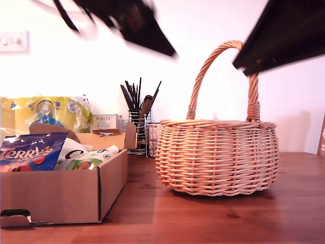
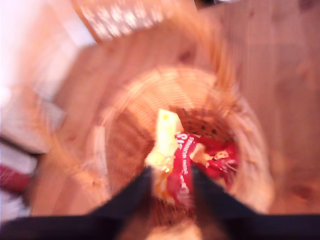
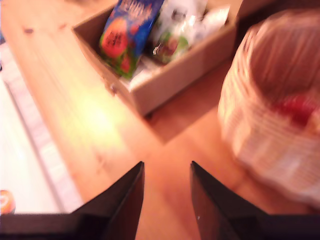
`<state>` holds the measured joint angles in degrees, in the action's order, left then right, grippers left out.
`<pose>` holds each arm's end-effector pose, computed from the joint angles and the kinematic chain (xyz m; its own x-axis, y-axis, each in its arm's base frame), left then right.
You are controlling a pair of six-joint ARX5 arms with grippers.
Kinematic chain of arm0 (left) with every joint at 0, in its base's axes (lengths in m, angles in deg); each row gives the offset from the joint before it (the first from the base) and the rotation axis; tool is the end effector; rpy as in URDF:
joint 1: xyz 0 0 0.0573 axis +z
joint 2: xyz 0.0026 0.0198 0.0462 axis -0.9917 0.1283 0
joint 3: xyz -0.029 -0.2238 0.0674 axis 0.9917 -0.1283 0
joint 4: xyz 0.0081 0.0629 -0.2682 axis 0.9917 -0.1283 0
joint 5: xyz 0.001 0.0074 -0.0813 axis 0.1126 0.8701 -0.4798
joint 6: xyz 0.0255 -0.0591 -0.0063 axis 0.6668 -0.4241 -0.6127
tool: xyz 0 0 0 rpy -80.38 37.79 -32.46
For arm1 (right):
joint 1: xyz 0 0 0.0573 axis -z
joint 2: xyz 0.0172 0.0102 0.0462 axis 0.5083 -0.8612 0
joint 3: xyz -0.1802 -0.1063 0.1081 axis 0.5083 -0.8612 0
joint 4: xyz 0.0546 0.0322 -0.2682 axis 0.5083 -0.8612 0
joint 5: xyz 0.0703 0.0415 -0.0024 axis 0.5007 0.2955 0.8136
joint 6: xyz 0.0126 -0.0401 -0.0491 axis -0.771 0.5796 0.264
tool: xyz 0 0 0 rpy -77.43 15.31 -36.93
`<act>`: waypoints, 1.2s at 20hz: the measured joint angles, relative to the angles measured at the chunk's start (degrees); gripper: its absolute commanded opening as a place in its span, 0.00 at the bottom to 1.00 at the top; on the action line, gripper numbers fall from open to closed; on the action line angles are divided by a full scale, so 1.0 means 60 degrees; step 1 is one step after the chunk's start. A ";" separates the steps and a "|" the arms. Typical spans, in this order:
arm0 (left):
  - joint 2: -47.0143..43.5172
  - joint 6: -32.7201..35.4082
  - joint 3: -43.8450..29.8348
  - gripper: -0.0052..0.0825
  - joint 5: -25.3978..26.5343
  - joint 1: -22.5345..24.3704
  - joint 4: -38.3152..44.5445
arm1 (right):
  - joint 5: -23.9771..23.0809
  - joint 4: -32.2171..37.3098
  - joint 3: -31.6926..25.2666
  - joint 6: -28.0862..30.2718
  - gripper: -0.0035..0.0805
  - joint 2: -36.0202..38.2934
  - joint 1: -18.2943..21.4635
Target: Move the bags of Easter eggs from the cardboard box on the left into the woven basket on the right side.
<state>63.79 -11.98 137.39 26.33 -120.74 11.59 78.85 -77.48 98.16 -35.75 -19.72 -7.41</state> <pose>0.2649 -0.2272 0.2596 0.4144 -0.7466 -0.5204 0.9042 0.2726 0.3288 0.1714 0.1497 0.2206 0.4563 0.7025 -0.5461 -0.8307 0.5563 0.0215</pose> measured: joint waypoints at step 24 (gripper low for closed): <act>-0.1297 -0.0539 -0.0834 0.04 -0.0601 0.1628 -0.1668 | -0.1067 -0.0845 0.4397 0.2732 0.46 -0.6379 0.1140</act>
<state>56.01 -15.21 132.39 22.72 -110.97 1.58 72.45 -82.55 124.54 -19.36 -57.99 -0.56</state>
